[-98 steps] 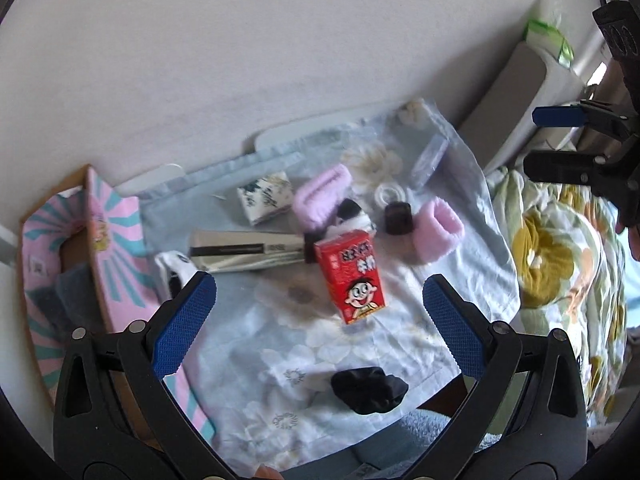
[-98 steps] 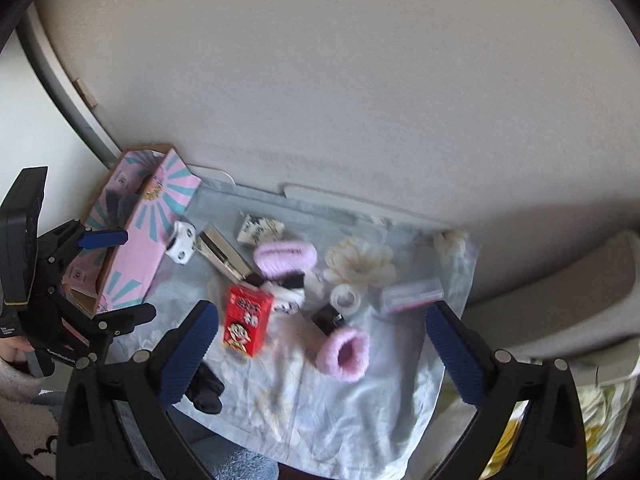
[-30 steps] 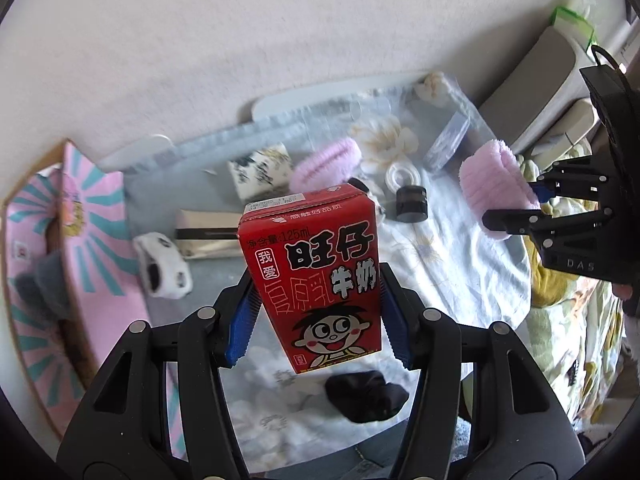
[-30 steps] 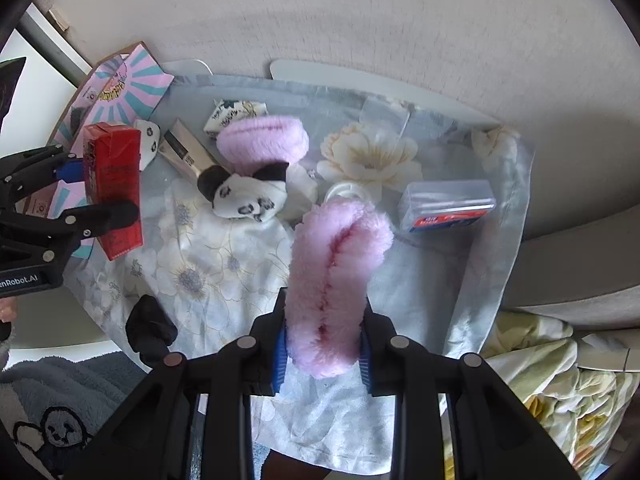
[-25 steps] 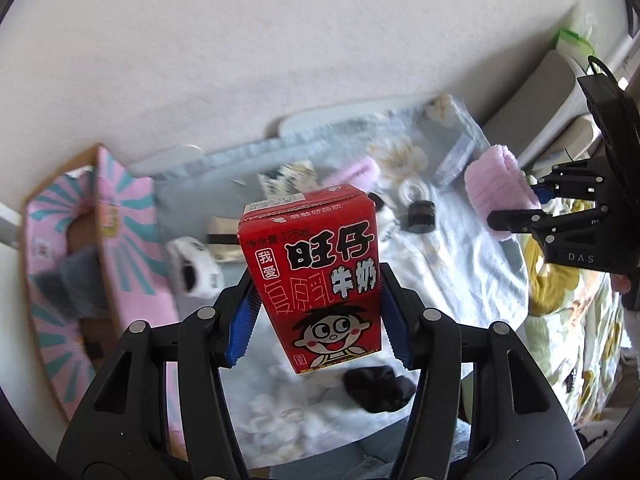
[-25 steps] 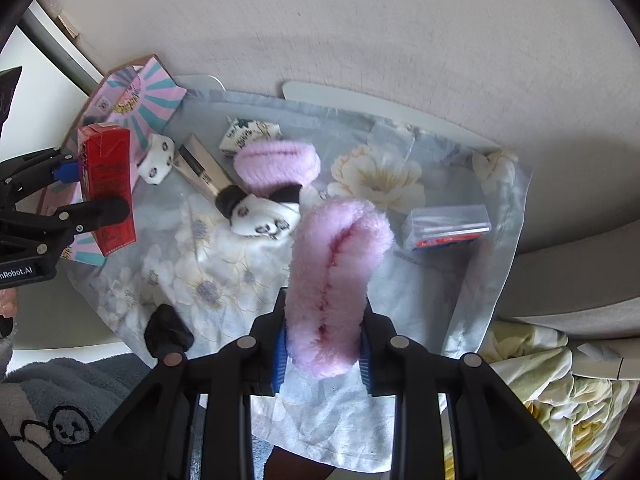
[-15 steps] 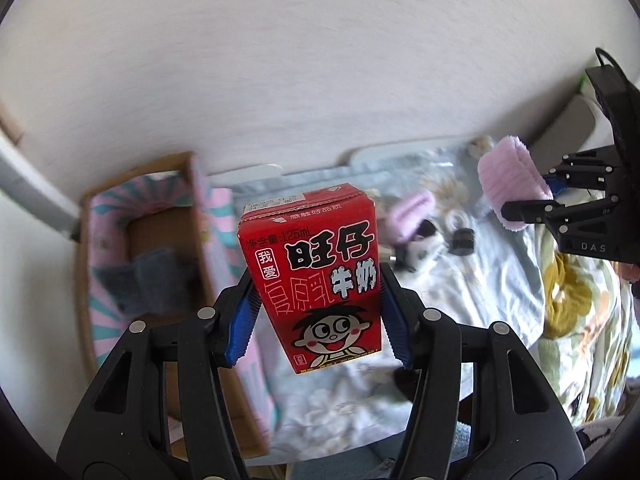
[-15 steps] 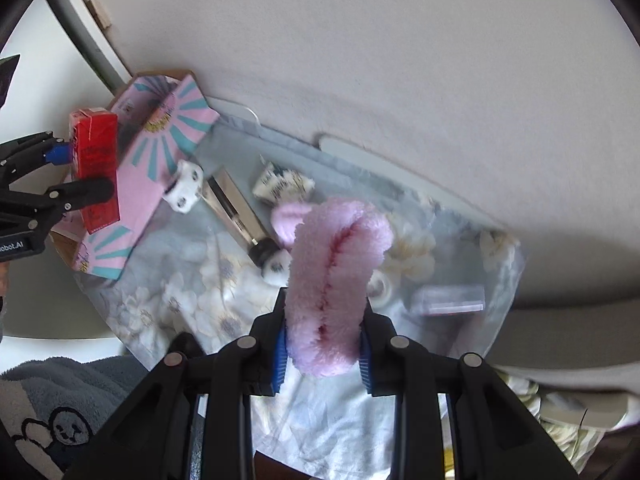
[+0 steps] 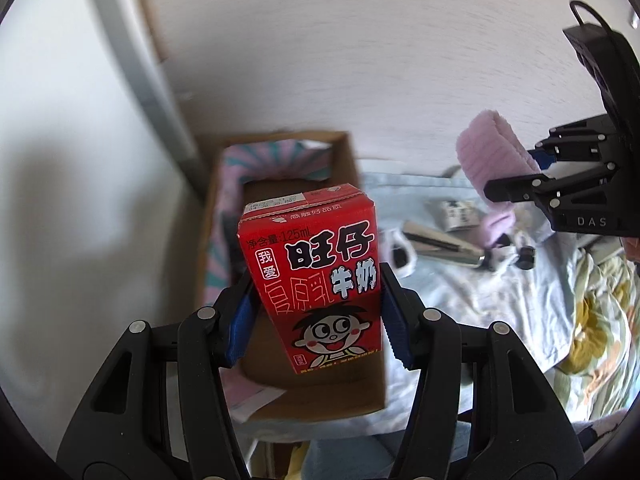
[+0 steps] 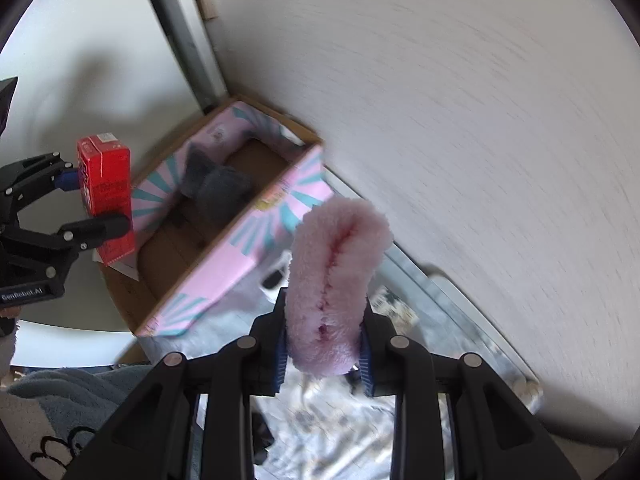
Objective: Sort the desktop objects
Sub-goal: 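Lift and carry the carton with left tool while right tool carries the pink slipper to the box, then open left tool to drop the carton in the box while right tool releases the pink slipper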
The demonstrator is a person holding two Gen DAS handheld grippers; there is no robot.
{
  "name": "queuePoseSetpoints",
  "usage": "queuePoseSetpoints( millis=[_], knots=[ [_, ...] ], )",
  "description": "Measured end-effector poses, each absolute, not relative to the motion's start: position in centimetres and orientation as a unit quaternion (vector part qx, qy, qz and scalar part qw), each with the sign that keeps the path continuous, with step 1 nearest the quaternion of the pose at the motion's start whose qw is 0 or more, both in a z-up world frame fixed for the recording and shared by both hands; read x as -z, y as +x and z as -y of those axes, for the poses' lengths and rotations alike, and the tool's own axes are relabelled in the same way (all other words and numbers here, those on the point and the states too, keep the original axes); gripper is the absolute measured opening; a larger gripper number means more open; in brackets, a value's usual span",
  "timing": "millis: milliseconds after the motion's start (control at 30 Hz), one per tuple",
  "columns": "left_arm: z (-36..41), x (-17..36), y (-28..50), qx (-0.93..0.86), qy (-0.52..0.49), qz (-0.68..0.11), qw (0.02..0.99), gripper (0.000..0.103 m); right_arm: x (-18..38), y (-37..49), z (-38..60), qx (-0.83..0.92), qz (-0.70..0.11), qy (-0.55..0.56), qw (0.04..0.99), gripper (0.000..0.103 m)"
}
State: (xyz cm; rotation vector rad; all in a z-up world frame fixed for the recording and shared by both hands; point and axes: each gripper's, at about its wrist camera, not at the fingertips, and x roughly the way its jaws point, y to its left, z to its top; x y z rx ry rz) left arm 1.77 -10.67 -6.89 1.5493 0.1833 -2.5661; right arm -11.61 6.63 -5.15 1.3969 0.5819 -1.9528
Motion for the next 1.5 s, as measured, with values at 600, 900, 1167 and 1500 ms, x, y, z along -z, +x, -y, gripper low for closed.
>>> queuePoseSetpoints(
  millis=[600,900,1167,1500],
  knots=[
    [15.2,12.0,6.7,0.818,0.551,-0.118,0.118,0.052,10.5,-10.0,9.4,0.651,-0.279,0.563,0.426,0.027],
    [15.4,13.5,6.3,0.806,0.565,-0.132,0.115,0.052,14.2,-9.0,10.3,0.615,-0.287,0.593,0.434,0.027],
    [15.0,14.6,5.9,0.797,0.579,-0.155,0.079,0.103,14.6,-8.7,10.5,0.593,-0.280,0.615,0.438,0.059],
    [14.6,14.5,5.3,0.801,0.578,-0.144,0.063,0.103,14.7,-9.1,8.8,0.622,-0.257,0.600,0.433,0.103]
  ],
)
